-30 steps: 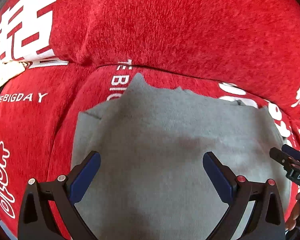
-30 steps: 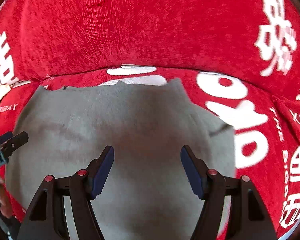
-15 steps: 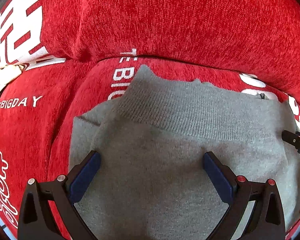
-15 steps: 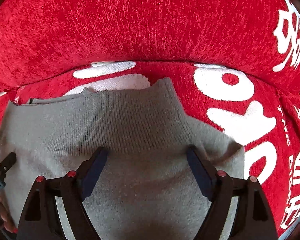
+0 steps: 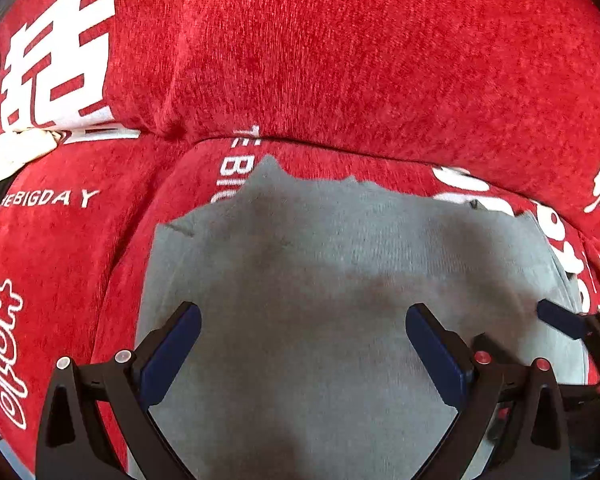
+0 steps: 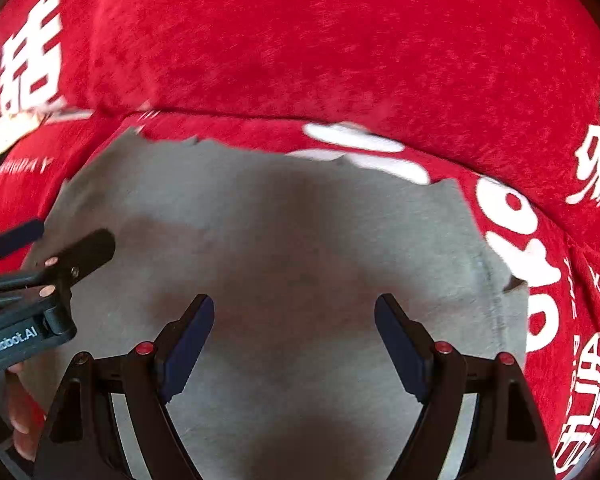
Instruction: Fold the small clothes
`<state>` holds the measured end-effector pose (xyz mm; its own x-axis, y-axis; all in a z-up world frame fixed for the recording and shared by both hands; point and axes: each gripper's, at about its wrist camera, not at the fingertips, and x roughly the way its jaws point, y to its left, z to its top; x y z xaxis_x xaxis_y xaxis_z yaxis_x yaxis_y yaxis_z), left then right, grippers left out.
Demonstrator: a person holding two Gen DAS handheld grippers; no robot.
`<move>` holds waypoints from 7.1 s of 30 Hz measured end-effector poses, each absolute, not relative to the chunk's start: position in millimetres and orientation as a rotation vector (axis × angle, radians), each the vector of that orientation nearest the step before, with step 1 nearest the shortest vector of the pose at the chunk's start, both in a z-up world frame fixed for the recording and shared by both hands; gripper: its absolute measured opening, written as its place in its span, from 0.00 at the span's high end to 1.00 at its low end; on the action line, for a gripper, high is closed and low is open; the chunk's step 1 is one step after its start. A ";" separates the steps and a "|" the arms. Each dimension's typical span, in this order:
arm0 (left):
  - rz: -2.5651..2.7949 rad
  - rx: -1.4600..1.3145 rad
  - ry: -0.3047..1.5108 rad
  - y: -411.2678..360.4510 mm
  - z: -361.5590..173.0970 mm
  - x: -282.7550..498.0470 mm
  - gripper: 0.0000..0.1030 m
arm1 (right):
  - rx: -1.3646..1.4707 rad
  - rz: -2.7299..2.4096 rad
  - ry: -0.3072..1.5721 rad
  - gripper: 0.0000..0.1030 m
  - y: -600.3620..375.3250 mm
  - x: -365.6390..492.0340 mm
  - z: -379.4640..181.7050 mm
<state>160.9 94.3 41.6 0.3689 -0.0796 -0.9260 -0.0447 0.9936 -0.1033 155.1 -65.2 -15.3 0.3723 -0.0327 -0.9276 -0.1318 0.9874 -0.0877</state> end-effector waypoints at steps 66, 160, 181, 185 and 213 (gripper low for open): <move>-0.192 -0.306 1.291 168.0 0.3 125.4 0.00 | -0.120 0.044 1.165 0.16 -101.1 91.6 20.5; -0.387 0.106 1.263 -24.2 69.4 10.5 0.19 | 0.630 0.369 1.179 0.06 -254.1 76.0 59.1; -0.222 -0.083 1.336 16.9 32.4 12.1 0.19 | 0.582 0.295 1.225 0.87 -265.7 57.3 -0.2; -0.343 -0.038 1.270 11.6 69.1 -1.8 0.19 | 0.624 0.333 1.191 0.67 -281.8 47.7 17.5; -0.580 0.152 1.222 -164.7 59.4 53.3 0.19 | 0.219 0.263 1.148 0.91 -285.0 195.3 7.9</move>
